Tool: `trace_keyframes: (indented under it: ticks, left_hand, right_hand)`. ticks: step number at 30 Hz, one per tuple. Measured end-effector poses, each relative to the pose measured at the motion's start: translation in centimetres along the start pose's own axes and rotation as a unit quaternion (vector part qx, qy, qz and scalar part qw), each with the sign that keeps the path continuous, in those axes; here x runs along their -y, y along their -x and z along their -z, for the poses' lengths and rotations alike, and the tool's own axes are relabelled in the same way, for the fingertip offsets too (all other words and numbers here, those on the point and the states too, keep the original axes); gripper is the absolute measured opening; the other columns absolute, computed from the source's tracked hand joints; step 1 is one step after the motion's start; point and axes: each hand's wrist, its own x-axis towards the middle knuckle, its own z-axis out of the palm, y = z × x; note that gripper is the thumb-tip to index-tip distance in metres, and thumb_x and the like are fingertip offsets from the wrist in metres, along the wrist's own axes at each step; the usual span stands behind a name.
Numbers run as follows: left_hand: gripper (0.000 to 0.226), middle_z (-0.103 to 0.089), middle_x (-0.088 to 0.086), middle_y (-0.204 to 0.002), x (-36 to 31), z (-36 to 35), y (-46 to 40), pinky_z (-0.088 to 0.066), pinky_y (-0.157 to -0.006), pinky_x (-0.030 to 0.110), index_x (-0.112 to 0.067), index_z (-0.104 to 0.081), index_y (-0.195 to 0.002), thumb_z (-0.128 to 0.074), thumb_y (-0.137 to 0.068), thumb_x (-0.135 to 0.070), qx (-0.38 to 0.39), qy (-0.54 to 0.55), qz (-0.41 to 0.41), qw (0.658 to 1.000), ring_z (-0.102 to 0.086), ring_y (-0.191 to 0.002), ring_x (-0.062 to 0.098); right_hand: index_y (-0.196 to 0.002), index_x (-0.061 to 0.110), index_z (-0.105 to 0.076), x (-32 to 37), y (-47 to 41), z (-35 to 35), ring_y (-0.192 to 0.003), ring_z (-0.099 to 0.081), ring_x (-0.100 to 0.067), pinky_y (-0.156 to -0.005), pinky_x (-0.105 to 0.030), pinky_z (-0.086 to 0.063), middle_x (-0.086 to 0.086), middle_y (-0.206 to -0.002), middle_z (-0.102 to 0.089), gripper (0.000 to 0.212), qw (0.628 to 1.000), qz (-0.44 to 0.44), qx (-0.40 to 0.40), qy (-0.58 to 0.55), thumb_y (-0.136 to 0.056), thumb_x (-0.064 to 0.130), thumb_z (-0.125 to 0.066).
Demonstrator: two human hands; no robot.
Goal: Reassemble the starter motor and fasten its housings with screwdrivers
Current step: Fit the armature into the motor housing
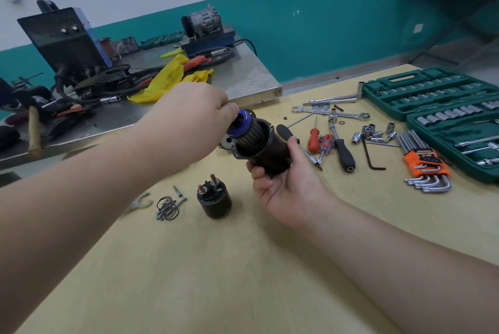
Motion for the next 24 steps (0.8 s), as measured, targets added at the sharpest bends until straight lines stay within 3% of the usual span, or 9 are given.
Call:
trace_keyframes:
  ticks: [6,9,12,15,18,24]
  left_hand:
    - [0.028,-0.055,0.004,-0.078,-0.5,-0.5,0.3,-0.034,-0.059,0.033,-0.010,-0.063,-0.103,-0.044,-0.115,-0.027,0.006,-0.069,-0.021,0.997,-0.051,-0.073,0.022]
    - [0.034,-0.049,0.002,-0.072,-0.5,-1.1,0.6,-0.035,-0.061,0.036,-0.011,-0.060,-0.092,-0.042,-0.114,-0.030,-0.024,-0.093,-0.030,0.995,-0.049,-0.071,0.025]
    - [0.038,-0.049,0.001,-0.069,-0.2,-1.8,0.8,-0.034,-0.061,0.035,-0.014,-0.055,-0.082,-0.044,-0.113,-0.034,-0.046,-0.038,-0.021,0.998,-0.049,-0.068,0.027]
    - [0.034,-0.057,0.005,-0.078,0.2,-1.9,0.9,-0.033,-0.057,0.032,-0.016,-0.062,-0.090,-0.045,-0.113,-0.034,-0.039,0.053,0.019,0.998,-0.054,-0.071,0.018]
    - [0.035,-0.060,0.007,-0.078,0.4,-2.1,1.5,-0.034,-0.057,0.032,-0.015,-0.064,-0.091,-0.045,-0.112,-0.035,-0.078,0.092,0.019,0.993,-0.058,-0.073,0.021]
    - [0.033,-0.051,0.000,-0.077,-0.9,-2.2,2.8,-0.028,-0.056,0.031,-0.017,-0.054,-0.093,-0.038,-0.113,-0.038,-0.065,-0.048,-0.028,0.996,-0.043,-0.068,0.012]
  right_hand:
    - [-0.125,-0.004,-0.069,-0.1,-0.3,0.2,-0.057,-0.058,-0.016,-0.041,-0.019,-0.042,-0.020,-0.091,-0.069,0.080,1.000,0.008,0.004,0.002,-0.102,0.070,-0.048]
    - [-0.123,-0.004,-0.070,-0.1,-0.4,0.3,-0.057,-0.058,-0.016,-0.042,-0.019,-0.042,-0.020,-0.093,-0.070,0.079,1.000,0.012,0.001,0.000,-0.101,0.069,-0.051]
    - [-0.122,-0.001,-0.072,0.3,-0.4,0.3,-0.057,-0.061,-0.015,-0.044,-0.018,-0.043,-0.022,-0.099,-0.073,0.074,0.999,0.037,-0.010,0.001,-0.098,0.068,-0.060]
    - [-0.124,0.000,-0.071,0.7,-0.3,0.1,-0.057,-0.065,-0.016,-0.044,-0.018,-0.045,-0.022,-0.103,-0.075,0.072,0.998,0.056,-0.014,-0.007,-0.091,0.064,-0.071]
    - [-0.127,-0.001,-0.069,1.0,-0.2,0.0,-0.055,-0.064,-0.015,-0.043,-0.018,-0.046,-0.022,-0.104,-0.075,0.074,0.998,0.058,-0.004,0.000,-0.092,0.064,-0.070]
    - [-0.125,0.005,-0.071,0.8,-0.5,0.7,-0.048,-0.051,-0.012,-0.038,-0.018,-0.040,-0.018,-0.085,-0.071,0.073,0.998,0.040,-0.019,0.042,-0.092,0.070,-0.065]
